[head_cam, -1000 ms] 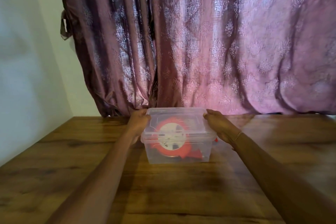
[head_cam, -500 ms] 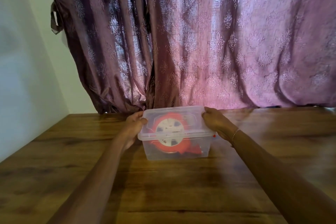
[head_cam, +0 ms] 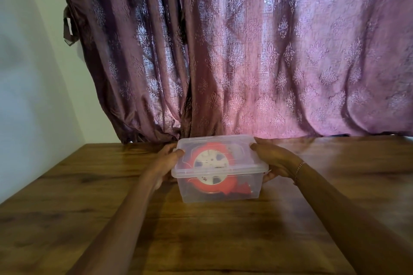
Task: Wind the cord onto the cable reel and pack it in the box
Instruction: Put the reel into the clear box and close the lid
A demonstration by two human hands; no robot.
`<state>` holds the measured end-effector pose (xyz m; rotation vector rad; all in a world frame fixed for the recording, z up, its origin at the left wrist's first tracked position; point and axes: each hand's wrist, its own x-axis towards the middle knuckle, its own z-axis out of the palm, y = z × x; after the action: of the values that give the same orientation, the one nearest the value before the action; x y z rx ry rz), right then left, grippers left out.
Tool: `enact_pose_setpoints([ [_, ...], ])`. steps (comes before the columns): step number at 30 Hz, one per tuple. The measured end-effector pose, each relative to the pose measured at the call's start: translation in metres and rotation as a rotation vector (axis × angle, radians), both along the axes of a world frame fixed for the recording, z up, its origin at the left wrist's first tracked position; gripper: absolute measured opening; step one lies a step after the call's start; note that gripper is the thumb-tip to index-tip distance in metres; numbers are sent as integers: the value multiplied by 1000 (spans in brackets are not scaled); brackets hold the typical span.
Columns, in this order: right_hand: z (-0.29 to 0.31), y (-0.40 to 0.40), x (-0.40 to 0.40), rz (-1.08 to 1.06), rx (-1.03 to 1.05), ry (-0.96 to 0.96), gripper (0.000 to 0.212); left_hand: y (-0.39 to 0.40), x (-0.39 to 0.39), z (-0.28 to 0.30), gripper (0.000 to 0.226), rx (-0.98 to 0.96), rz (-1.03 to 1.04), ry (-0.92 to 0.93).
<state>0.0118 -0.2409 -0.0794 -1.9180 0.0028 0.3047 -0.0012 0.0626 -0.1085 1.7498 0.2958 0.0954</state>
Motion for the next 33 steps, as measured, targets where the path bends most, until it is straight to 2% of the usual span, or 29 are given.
enact_pose_setpoints([
  [3, -8, 1, 0, -159, 44, 13, 36, -1, -5, -1, 26, -65, 61, 73],
  [6, -15, 1, 4, -341, -10, -141, 49, -6, -6, 0, 27, -82, 126, 39],
  [10, -16, 3, -1, -427, -5, -340, 33, -10, -17, 0, 19, -153, 209, -59],
  [13, -23, 6, -11, -355, 214, -339, 15, -11, -29, 0, 34, -210, 249, -168],
  [17, -31, 12, -22, -334, 577, -215, 17, -23, -42, -5, 62, -299, 169, -199],
  [19, -30, 15, -25, -317, 669, -181, 18, -29, -45, -13, 74, -402, 121, -191],
  [22, -27, 16, -24, -310, 593, -201, 19, -34, -47, -18, 75, -512, 100, -190],
  [26, -26, 15, -21, -274, 300, -349, 28, -35, -45, -18, 71, -518, 98, -187],
  [31, -29, 15, -20, -255, 320, -371, 28, -36, -43, -18, 48, -552, 106, -149],
  [33, -30, 14, -21, -249, 333, -377, 28, -36, -41, -18, 46, -578, 97, -146],
])
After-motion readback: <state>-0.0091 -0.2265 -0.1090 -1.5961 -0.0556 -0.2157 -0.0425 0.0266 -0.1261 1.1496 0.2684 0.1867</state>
